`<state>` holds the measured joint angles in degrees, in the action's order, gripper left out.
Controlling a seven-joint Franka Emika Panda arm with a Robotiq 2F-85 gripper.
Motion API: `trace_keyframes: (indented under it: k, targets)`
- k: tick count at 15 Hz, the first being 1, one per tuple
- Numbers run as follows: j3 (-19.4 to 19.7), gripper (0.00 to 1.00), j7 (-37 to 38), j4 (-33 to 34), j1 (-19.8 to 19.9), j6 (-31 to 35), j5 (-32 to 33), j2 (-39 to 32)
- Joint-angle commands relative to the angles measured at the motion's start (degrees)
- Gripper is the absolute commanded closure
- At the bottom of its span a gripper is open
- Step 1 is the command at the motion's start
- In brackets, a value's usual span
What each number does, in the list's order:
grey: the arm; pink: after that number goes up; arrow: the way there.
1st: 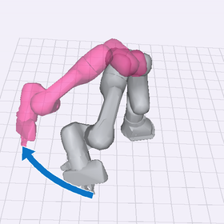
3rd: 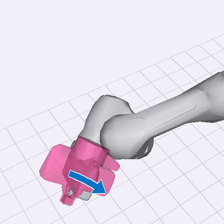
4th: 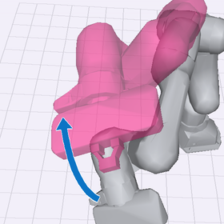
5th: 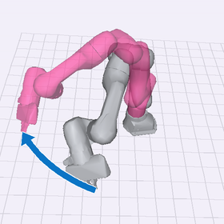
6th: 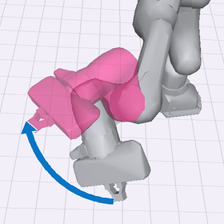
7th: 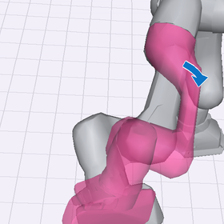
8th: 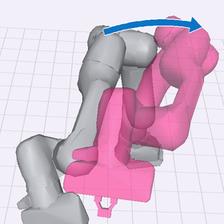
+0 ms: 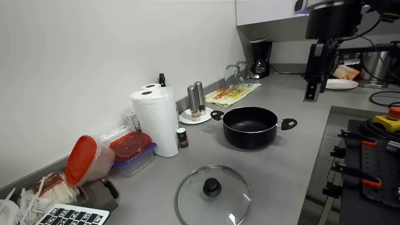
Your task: Put the lid over the black pot
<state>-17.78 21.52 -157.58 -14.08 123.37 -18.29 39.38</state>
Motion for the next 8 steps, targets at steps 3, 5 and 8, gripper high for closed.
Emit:
trace_keyframes:
  k: [3, 5, 8]
  targets:
    - [0.25, 0.00, 0.13, 0.07, -0.21, -0.11, 0.21, -0.01]
    - [0.25, 0.00, 0.13, 0.07, -0.21, -0.11, 0.21, -0.01]
    - [0.20, 0.00, -0.10, 1.28, 0.29, -0.42, 1.00, -1.17]
